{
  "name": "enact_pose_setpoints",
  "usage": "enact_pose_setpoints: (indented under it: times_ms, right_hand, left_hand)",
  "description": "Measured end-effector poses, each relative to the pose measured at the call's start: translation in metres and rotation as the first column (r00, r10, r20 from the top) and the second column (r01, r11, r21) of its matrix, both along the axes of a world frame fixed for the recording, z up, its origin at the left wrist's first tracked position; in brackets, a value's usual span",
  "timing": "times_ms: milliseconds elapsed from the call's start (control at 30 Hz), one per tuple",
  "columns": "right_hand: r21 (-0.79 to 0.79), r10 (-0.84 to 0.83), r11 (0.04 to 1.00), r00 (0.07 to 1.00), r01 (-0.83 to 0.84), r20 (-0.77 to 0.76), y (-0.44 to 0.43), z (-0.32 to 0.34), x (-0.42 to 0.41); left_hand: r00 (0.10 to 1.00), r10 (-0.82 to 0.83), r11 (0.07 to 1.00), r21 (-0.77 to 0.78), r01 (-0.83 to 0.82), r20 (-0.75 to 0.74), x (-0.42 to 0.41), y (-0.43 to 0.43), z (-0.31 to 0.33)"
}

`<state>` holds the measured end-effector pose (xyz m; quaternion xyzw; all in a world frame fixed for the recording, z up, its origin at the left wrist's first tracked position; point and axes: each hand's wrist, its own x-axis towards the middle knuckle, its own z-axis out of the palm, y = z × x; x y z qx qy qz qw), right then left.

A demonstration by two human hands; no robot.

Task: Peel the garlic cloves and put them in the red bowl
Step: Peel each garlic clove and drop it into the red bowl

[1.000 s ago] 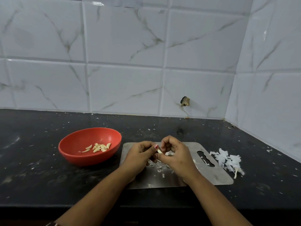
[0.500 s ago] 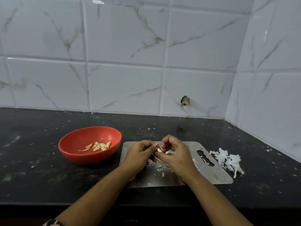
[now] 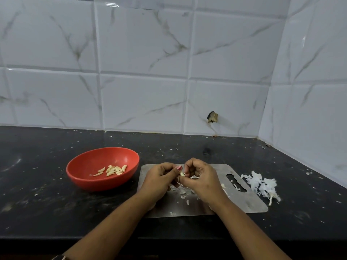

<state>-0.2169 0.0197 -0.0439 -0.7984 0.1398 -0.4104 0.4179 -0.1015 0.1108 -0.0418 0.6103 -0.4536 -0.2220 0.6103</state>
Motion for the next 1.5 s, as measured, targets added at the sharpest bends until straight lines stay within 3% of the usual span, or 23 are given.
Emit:
enact_pose_setpoints:
  times_ms: [733,867,1033,1500]
  right_hand:
    - [-0.048,-0.064,0.997,0.998,0.063,-0.021,0.005,-0.001,0.002]
    - [-0.047,-0.046,0.998,0.999,0.046,-0.016,0.004,-0.002,0.001]
    - [-0.048,-0.038,0.998,0.999,0.038,-0.003,0.003,-0.002,0.001]
    - [-0.074,0.015,0.997,0.998,-0.020,-0.068,0.005,-0.002,0.000]
  left_hand:
    - [0.999,0.020,0.998,-0.058,-0.021,-0.027,-0.001,-0.001,-0.001]
    - [0.996,0.072,0.994,-0.081,-0.067,0.057,0.002,-0.004,-0.003]
    - [0.994,0.092,0.996,-0.002,-0.092,0.058,0.006,-0.008,-0.006]
    - [0.998,0.066,0.998,0.022,-0.067,0.008,0.008,-0.008,-0.008]
